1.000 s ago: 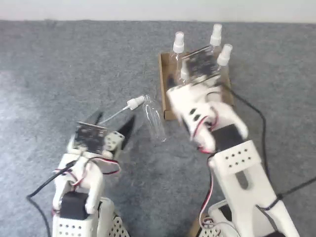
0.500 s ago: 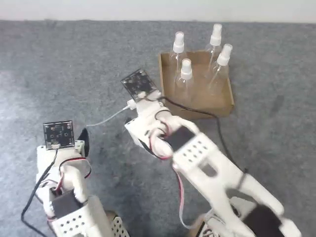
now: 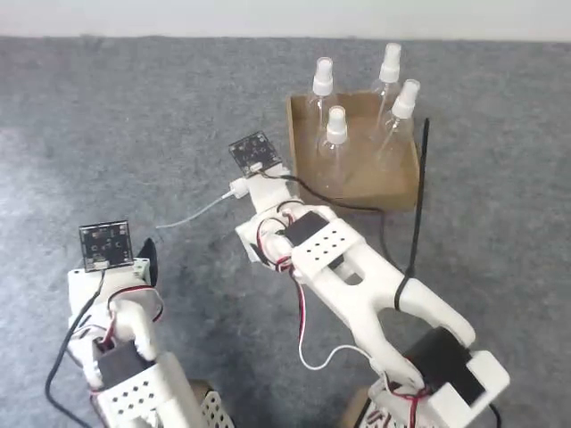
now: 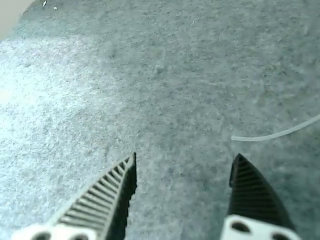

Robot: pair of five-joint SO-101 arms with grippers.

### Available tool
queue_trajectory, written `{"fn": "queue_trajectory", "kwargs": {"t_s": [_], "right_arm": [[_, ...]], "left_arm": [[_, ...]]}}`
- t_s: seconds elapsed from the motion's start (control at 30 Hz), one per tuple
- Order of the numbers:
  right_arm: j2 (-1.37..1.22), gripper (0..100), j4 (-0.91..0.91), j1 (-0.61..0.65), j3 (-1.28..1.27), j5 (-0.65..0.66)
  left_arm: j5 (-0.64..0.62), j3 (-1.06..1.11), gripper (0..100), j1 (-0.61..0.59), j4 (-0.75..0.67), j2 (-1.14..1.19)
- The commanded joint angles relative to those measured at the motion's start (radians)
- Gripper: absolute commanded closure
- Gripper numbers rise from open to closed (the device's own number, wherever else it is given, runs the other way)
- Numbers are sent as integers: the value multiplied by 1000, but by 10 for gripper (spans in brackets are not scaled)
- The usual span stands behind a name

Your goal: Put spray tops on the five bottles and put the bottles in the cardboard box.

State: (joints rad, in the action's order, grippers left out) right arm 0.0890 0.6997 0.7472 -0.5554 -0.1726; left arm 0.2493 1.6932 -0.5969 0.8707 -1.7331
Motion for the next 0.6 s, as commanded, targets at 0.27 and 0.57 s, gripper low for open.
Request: {"fn": "queue_trajectory", "kwargs": {"t_s": [0.27,0.57], "right_arm": [[2,735,-21,-18,55,-12],[-101,735,-30,-21,63,-12]], "left_arm": [[6,-4,720,0,5,-6],[6,-4,720,0,6,-6]]}}
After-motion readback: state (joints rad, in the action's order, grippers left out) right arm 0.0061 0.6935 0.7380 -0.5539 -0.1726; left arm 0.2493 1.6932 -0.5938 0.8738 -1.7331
